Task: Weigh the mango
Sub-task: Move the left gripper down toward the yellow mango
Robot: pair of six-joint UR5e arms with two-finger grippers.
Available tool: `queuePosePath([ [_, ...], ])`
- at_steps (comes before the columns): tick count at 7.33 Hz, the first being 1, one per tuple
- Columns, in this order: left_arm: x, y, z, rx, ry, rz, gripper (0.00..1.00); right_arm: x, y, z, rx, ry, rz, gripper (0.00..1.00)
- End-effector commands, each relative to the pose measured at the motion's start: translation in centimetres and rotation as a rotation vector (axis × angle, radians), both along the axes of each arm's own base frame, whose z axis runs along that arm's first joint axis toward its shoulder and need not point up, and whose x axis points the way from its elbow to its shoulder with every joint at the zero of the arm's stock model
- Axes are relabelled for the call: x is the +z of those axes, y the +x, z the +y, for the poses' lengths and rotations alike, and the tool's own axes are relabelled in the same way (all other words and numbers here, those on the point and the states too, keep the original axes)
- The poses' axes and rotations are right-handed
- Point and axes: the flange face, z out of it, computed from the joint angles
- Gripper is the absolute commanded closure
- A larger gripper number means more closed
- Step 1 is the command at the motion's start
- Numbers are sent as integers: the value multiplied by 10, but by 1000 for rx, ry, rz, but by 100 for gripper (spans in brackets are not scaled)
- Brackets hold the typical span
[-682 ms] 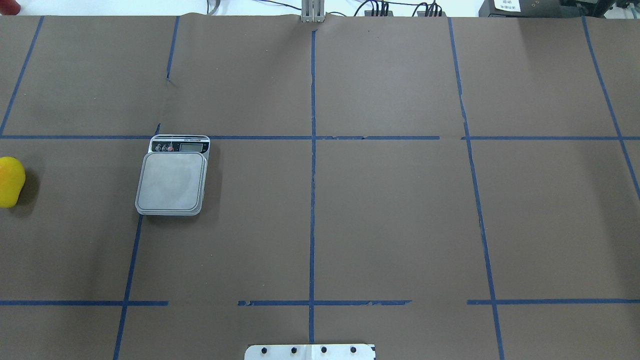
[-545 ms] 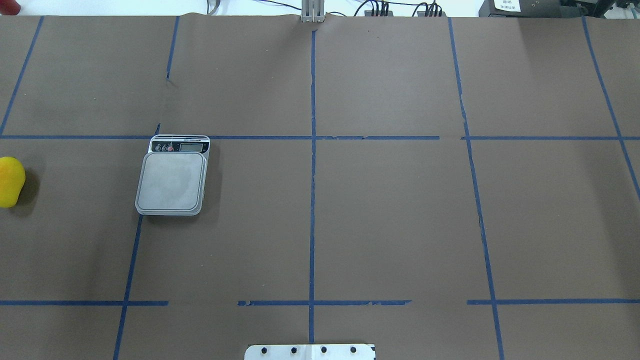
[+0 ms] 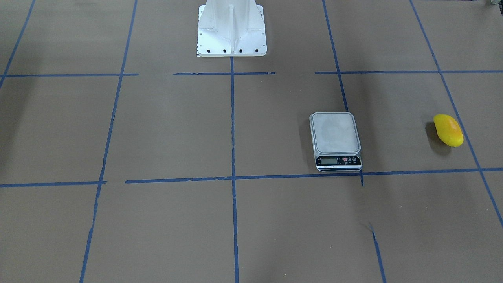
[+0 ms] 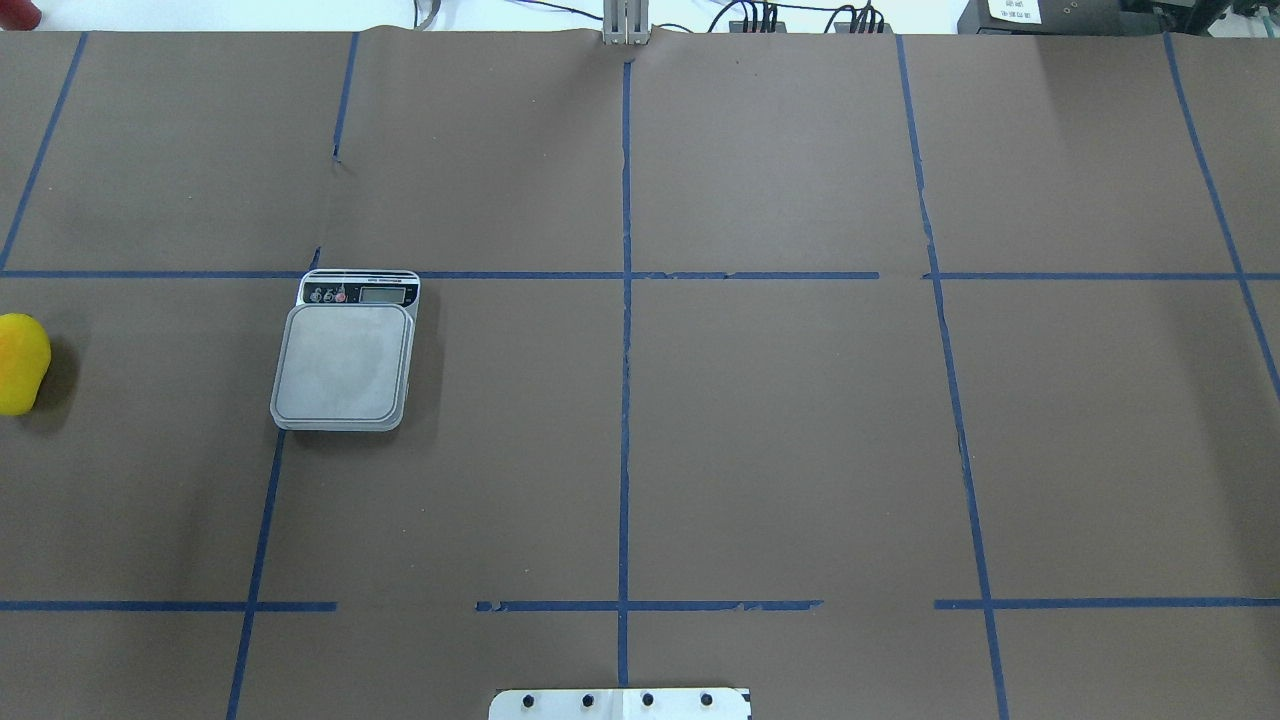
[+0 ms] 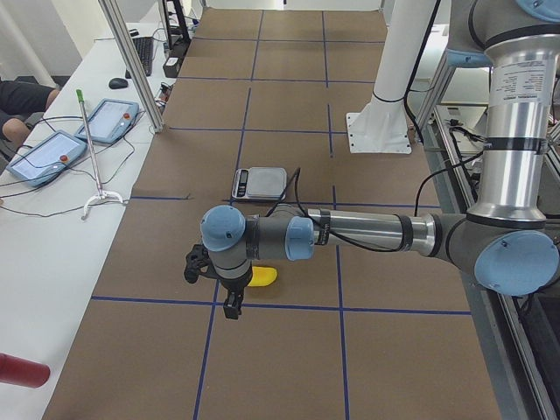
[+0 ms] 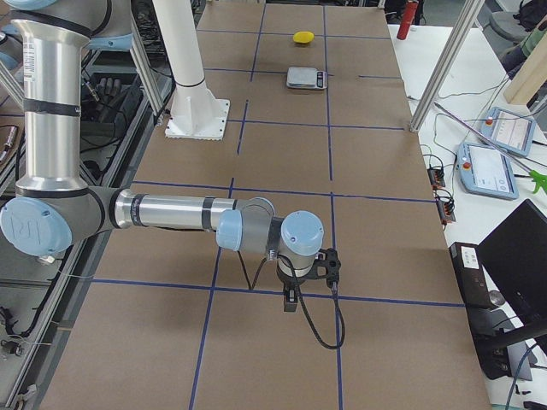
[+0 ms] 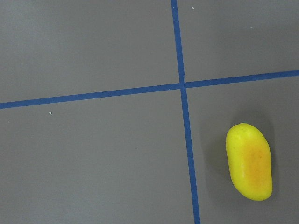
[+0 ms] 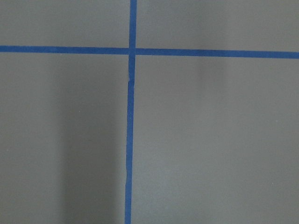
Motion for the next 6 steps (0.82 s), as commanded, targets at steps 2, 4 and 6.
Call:
queuePosePath([
  [2,2,0,1,-7,-11,1,0,0,0,0,0,0,0,0],
  [4,-7,6,-5,-90,-76,29,0,0,0,0,0,0,0,0],
  [6,-10,37,-14,-124,-96,42,0,0,0,0,0,0,0,0],
])
